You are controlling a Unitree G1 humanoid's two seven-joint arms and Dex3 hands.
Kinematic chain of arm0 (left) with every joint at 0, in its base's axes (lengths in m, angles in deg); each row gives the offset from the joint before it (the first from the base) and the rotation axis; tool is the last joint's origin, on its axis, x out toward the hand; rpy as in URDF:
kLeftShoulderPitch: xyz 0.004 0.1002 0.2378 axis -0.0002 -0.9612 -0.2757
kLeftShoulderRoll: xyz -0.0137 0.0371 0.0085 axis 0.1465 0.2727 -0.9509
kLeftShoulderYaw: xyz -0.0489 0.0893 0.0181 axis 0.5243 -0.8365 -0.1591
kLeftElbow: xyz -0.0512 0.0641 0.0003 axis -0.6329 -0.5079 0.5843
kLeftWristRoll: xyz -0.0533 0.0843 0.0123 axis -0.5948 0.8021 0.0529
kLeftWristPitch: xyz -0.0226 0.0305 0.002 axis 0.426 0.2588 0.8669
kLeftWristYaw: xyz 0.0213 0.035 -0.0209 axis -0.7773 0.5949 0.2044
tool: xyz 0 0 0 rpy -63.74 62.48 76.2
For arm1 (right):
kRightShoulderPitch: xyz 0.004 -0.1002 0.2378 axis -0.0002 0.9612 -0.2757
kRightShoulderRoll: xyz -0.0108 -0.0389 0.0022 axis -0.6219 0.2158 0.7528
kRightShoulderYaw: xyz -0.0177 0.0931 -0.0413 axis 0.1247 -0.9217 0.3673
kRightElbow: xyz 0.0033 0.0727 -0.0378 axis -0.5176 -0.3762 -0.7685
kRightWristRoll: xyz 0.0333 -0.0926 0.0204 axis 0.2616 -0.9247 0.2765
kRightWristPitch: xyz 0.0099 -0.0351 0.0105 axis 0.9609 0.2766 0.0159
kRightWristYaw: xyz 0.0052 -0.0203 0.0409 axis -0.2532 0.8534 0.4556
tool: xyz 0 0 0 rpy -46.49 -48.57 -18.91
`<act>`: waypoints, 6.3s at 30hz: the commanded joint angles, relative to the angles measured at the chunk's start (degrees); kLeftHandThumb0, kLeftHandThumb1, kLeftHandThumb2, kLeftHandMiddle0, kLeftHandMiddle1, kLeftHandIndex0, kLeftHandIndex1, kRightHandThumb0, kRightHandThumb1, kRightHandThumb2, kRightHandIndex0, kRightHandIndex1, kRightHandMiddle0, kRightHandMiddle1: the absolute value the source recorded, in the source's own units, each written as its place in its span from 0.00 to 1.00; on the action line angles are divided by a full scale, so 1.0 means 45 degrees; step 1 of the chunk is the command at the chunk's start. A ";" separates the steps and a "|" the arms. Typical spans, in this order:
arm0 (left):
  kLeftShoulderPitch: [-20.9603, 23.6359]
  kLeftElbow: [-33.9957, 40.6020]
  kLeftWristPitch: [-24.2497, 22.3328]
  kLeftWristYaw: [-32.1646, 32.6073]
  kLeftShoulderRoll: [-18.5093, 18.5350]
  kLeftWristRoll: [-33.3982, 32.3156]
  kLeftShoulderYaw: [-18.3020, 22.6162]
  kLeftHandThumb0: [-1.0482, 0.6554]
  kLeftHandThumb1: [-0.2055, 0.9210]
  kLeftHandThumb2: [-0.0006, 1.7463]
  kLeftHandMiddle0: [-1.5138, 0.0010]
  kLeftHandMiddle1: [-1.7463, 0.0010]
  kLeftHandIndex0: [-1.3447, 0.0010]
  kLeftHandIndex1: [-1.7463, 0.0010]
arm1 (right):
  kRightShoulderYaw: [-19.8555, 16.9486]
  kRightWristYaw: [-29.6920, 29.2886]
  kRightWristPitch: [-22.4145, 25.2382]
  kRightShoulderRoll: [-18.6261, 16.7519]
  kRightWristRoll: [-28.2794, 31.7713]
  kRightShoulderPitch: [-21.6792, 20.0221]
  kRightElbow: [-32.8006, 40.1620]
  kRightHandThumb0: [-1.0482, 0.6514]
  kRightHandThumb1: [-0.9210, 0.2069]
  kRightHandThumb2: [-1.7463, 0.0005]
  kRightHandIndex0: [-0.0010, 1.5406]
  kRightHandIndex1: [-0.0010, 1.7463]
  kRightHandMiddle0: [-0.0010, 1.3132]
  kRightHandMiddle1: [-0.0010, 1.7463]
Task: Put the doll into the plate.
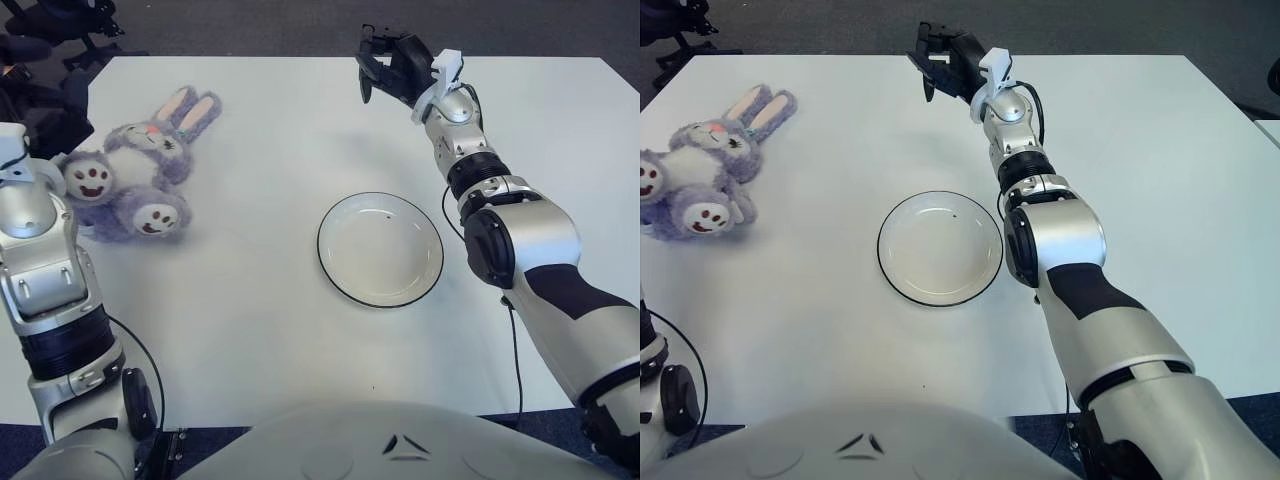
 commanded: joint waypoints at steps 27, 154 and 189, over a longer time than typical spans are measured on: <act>0.0304 -0.1960 0.0408 0.0571 0.1781 0.0380 0.1038 0.61 0.82 0.28 0.55 0.21 0.61 0.31 | -0.0021 0.0073 0.0316 0.0209 -0.0116 0.0265 -0.0149 0.45 0.00 0.84 0.55 1.00 0.50 1.00; -0.2178 0.0434 -0.3976 0.2677 -0.1545 -0.0494 0.4130 0.61 0.77 0.37 0.60 0.14 0.62 0.28 | 0.0392 0.0683 0.1243 -0.3002 -0.0425 -0.1018 -0.0296 0.42 0.00 0.84 0.54 1.00 0.50 1.00; -0.1271 -0.1627 -0.5040 0.0008 -0.0063 -0.3483 0.4668 0.61 0.96 0.20 0.64 0.17 0.73 0.23 | 0.0404 0.0913 0.1194 -0.2973 -0.0514 -0.0875 -0.0317 0.42 0.00 0.84 0.54 1.00 0.50 1.00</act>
